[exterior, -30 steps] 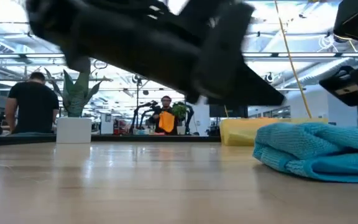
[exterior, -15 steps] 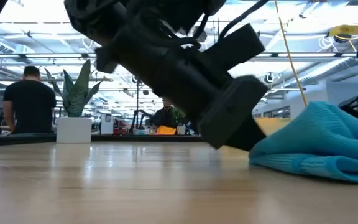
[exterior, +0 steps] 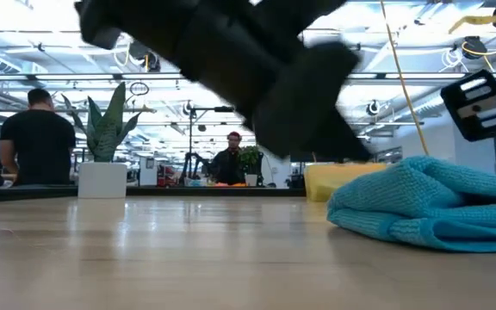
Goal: Fold microfiber towels
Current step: Fold the blue kitchen towel
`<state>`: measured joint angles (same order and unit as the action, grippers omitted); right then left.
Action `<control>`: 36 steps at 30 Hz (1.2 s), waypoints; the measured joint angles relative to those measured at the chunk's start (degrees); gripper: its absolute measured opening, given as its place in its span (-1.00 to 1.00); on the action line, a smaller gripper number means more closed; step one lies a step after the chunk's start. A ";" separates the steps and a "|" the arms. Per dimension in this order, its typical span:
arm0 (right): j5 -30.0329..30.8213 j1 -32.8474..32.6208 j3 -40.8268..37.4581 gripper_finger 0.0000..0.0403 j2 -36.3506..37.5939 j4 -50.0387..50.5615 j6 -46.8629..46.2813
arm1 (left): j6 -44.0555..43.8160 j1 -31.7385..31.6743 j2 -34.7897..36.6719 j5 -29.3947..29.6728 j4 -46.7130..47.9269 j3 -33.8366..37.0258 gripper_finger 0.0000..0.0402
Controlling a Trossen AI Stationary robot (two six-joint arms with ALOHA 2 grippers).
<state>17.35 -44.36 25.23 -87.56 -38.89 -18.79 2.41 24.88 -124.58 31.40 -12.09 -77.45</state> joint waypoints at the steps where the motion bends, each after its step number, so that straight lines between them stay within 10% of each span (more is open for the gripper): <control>1: 1.60 0.00 0.00 -1.00 0.56 1.11 -0.94 | 2.33 -0.36 -0.02 -4.22 -2.39 0.04 -0.98; 5: 10.84 0.15 0.07 -1.00 3.06 10.08 -7.42 | 5.50 -3.16 -1.01 -19.95 -8.87 -0.06 -0.97; 13: 13.74 1.29 -1.49 -1.00 1.59 15.52 -16.65 | 1.60 -4.63 -2.65 -29.70 -2.70 -0.02 -0.96; 27: 19.00 -1.25 -1.46 -1.00 1.83 6.59 -6.81 | 5.34 2.40 -0.86 -12.22 0.42 0.17 -0.99; 36: 18.46 -1.99 -1.22 -1.00 -1.60 1.98 -9.26 | 3.49 0.54 -0.59 -21.13 -1.89 0.02 -0.99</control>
<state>35.81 -46.35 24.01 -89.16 -36.91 -28.05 5.90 25.42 -125.16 10.26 -13.97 -77.43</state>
